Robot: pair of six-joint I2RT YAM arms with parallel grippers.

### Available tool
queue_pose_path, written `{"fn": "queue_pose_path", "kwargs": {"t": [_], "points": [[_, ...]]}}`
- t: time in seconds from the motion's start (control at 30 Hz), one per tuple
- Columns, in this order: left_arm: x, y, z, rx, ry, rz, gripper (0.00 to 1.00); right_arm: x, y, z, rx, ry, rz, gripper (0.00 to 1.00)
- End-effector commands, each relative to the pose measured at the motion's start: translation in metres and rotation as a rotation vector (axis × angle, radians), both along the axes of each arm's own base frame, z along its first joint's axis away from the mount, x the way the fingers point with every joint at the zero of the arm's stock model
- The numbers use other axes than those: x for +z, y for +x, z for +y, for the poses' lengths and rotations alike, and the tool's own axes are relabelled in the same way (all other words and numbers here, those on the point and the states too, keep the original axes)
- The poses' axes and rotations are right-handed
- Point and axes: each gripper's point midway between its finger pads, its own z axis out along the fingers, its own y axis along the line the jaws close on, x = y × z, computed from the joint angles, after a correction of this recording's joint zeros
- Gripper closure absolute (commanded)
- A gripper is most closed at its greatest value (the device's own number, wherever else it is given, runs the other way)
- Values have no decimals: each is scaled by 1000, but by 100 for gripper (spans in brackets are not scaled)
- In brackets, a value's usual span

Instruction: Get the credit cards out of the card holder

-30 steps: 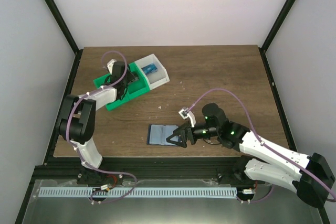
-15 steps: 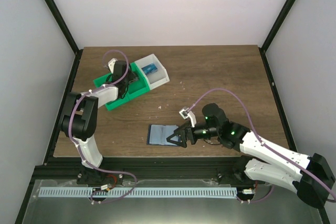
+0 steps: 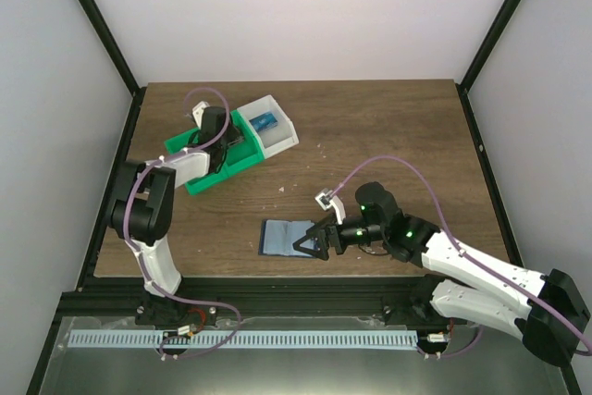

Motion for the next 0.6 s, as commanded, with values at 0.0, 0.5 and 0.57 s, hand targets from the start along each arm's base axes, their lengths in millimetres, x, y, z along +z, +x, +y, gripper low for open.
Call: {"fn": "queue_pose_path", "kwargs": {"t": [0.0,0.5,0.57], "points": [[-3,9,4,9,36,-8,100,6,5,0,-12,6,-25,0],[-13,10,7,4,85,32,88,1,7,0,-22,-10,-16,0],[-13,10,6,1,86,35,86,1,7,0,-25,-12,-17,0]]}}
